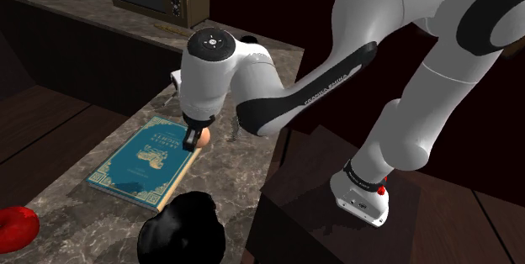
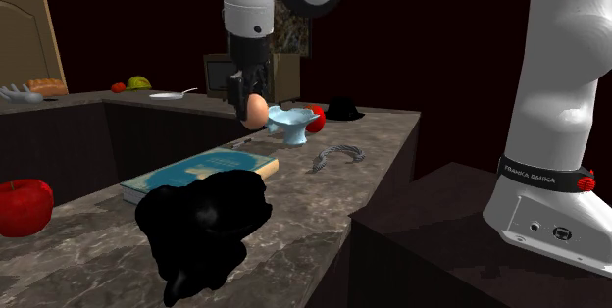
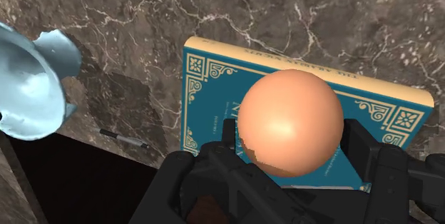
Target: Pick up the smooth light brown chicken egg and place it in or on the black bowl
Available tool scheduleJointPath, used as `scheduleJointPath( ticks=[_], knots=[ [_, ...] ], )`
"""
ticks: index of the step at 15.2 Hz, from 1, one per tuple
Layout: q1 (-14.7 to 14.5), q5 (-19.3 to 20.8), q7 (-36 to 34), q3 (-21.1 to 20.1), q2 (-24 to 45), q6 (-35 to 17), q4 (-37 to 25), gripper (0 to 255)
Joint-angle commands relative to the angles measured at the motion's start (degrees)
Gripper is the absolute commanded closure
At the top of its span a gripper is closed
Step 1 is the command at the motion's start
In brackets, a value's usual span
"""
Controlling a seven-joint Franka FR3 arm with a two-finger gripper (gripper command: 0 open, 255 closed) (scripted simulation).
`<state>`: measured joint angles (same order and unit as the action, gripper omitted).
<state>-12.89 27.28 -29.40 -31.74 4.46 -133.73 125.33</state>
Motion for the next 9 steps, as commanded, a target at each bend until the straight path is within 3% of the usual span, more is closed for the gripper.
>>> scheduleJointPath(
  ticks=[1, 9],
  knots=[
    [0.10, -1.33, 1.20, -0.16, -1.10, 1.10, -0.43, 255],
    [0.22, -5.58, 5.29, -0.38, -4.61, 5.83, -3.04, 255]
  ],
)
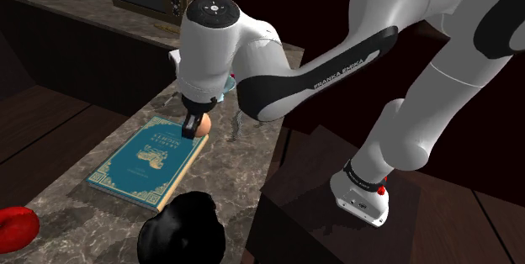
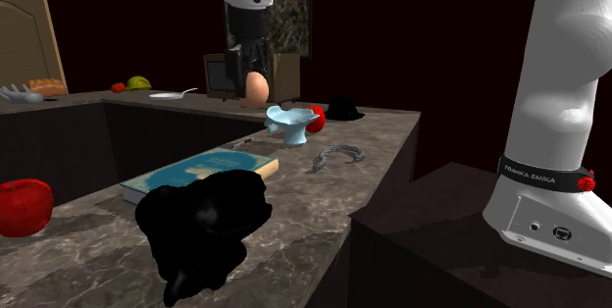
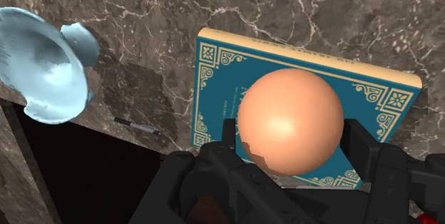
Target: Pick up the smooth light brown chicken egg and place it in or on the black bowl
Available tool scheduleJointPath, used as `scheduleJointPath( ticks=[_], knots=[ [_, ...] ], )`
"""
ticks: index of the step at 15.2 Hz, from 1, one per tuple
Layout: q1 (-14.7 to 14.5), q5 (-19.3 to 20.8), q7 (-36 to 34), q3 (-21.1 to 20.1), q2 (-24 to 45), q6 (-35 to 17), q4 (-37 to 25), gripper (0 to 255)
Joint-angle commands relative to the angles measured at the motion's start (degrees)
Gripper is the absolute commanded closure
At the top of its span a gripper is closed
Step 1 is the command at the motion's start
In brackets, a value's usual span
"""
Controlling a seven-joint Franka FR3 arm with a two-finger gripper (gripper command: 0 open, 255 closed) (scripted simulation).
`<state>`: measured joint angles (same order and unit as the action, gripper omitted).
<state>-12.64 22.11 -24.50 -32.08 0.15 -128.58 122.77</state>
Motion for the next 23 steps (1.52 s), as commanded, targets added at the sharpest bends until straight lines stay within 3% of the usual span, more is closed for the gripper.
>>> scheduleJointPath(
  ticks=[1, 10, 18, 23],
  knots=[
    [-0.77, -0.26, -1.01, -0.76, -0.13, 1.36, -0.84, 255],
    [-7.87, 2.85, -14.19, -7.08, 4.65, 8.72, -7.27, 255],
    [-16.90, 8.20, -25.95, -10.67, 13.78, 17.37, -17.87, 255],
    [-17.53, 9.73, -27.75, -10.23, 15.33, 15.42, -16.60, 255]
  ],
)
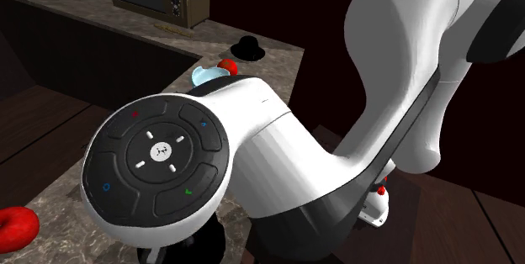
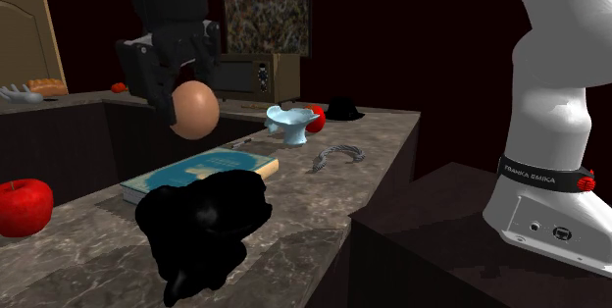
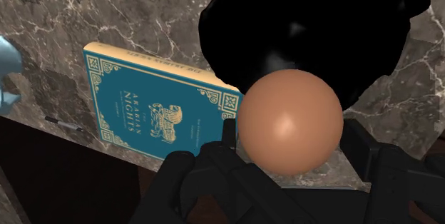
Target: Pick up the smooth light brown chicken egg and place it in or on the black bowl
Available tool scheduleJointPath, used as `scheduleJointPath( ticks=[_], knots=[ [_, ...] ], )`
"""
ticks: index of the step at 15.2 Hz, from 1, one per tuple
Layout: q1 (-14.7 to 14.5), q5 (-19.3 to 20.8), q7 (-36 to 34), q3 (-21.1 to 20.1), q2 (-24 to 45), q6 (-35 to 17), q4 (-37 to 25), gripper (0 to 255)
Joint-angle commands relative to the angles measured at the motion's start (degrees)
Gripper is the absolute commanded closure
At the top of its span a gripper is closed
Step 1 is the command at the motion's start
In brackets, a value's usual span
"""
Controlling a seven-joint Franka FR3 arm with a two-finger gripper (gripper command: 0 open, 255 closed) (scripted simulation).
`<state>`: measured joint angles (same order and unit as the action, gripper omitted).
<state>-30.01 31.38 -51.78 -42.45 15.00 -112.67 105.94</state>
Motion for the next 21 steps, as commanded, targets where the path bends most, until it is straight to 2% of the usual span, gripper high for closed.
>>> scheduleJointPath(
  ticks=[1, 11, 18, 19, 21],
  knots=[
    [-0.24, 0.84, -0.85, 0.26, 0.83, -1.03, 0.61, 255],
    [-1.38, 5.15, -5.02, 1.90, 4.86, -6.12, 3.66, 255],
    [-1.38, 5.15, -5.02, 1.90, 4.86, -6.12, 3.66, 255],
    [-1.38, 5.14, -5.02, 1.90, 4.85, -6.12, 3.66, 0],
    [-1.38, 5.15, -5.02, 1.90, 4.86, -6.12, 3.66, 0]
  ],
)
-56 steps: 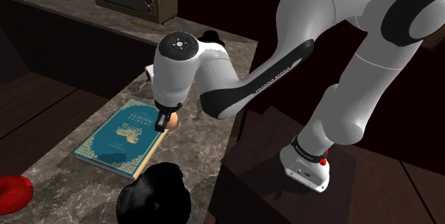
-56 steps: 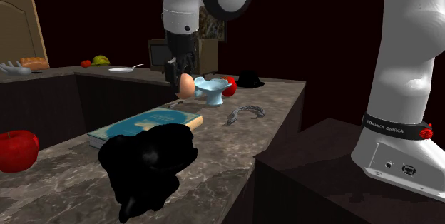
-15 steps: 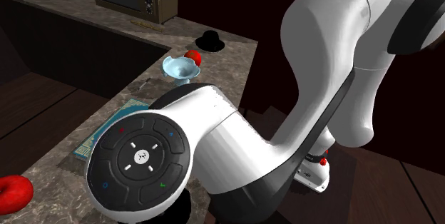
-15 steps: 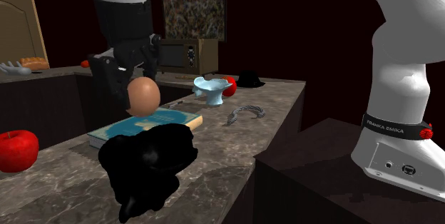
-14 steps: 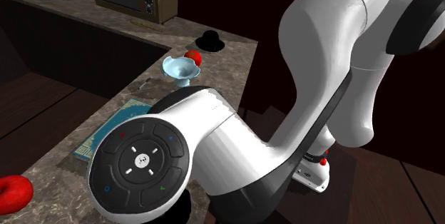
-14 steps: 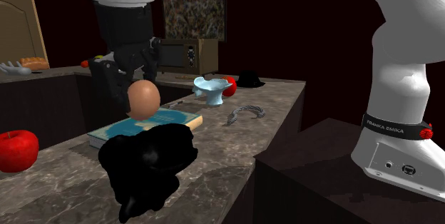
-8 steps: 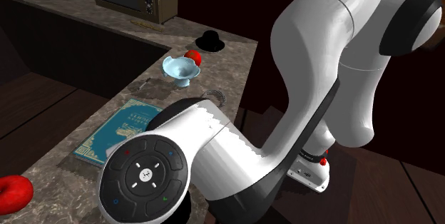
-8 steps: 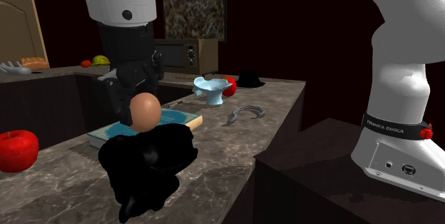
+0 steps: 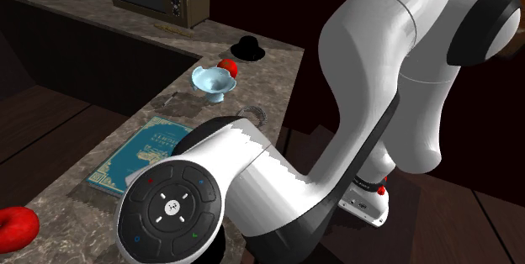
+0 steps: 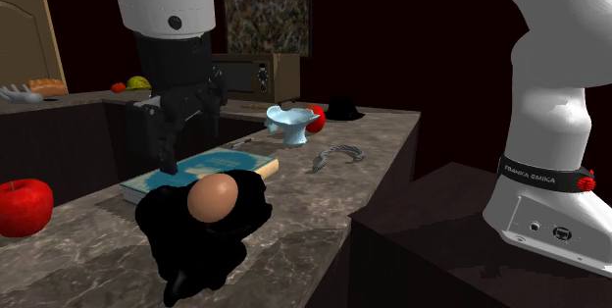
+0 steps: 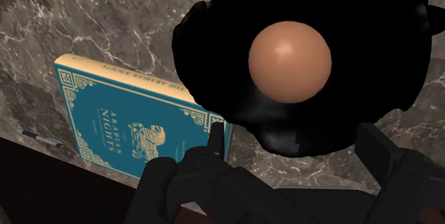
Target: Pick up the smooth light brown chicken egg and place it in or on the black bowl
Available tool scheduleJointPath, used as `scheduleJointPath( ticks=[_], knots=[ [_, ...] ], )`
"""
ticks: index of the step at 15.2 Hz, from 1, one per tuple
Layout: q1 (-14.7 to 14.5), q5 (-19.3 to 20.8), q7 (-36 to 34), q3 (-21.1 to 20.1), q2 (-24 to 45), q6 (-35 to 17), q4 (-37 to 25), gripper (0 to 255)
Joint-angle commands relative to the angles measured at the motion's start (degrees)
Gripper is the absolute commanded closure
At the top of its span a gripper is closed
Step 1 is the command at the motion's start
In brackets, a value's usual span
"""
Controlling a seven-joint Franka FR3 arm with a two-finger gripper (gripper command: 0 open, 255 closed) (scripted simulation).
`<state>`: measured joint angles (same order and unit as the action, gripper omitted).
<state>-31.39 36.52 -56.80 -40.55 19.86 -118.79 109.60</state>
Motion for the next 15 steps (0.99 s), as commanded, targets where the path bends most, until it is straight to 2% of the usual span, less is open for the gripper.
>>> scheduleJointPath(
  ticks=[1, 3, 7, 15],
  knots=[
    [0.00, 0.00, 0.00, 0.00, 0.00, 0.00, 0.00, 0],
    [0.00, 0.00, 0.00, 0.00, 0.00, 0.00, 0.00, 0],
    [-0.10, -3.81, 2.22, -2.00, -3.41, 5.13, -2.83, 0],
    [-0.11, -3.81, 2.22, -1.99, -3.41, 5.13, -2.82, 0]
  ],
)
